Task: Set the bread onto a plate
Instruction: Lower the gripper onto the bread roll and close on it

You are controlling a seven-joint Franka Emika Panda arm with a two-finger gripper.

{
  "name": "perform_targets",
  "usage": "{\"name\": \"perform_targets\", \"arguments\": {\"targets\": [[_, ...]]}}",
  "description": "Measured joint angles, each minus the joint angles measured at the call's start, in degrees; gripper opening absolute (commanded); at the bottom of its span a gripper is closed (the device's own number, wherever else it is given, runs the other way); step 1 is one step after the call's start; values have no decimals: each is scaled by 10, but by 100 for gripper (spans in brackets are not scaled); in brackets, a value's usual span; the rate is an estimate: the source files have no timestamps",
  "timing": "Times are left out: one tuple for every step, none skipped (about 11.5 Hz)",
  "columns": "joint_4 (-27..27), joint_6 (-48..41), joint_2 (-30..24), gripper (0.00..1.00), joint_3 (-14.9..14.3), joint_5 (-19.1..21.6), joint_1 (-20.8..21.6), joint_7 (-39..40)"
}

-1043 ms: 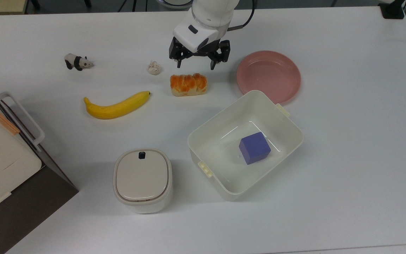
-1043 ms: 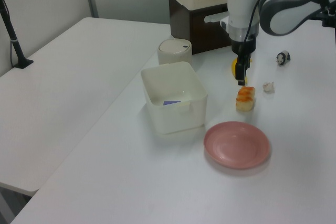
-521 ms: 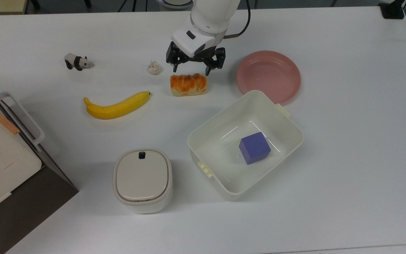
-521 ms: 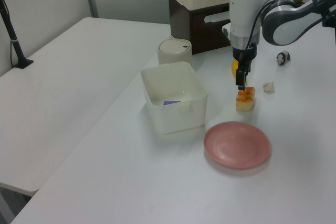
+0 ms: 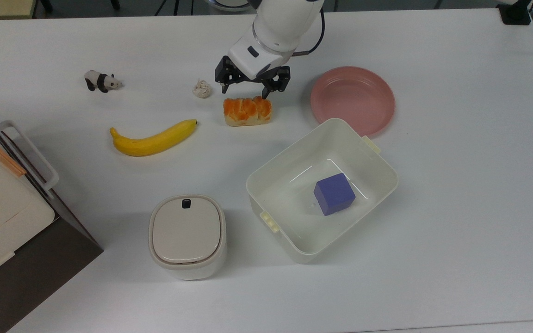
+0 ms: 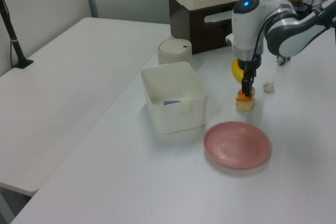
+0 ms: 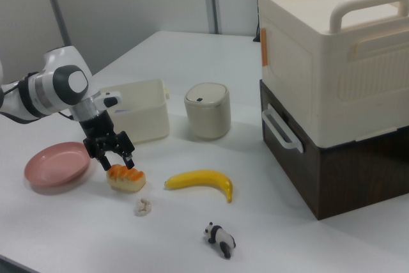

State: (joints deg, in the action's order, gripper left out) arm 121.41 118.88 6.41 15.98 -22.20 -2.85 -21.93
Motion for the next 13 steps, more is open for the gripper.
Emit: {"name": "perform_targets", "arguments": {"targets": [[1, 1, 5, 99, 0, -9, 6, -1], [1, 2, 9, 99, 0, -22, 12, -1], [1, 2, 13, 100, 1, -37, 20, -1], [1, 2, 16, 100, 2, -52, 29, 5], [1, 2, 17, 100, 3, -58, 33, 21], [1, 3, 16, 100, 6, -60, 37, 49], [0, 4, 16, 100, 8, -61, 39, 73], [0, 4, 17, 100, 9, -61, 39, 97], [0, 4, 18, 100, 9, -61, 39, 126], [1, 4, 21, 100, 9, -61, 37, 151], [1, 4, 24, 100, 9, -61, 34, 181], [1, 4, 27, 100, 8, -61, 29, 218], [1, 4, 28, 99, 8, -61, 23, 256]]}}
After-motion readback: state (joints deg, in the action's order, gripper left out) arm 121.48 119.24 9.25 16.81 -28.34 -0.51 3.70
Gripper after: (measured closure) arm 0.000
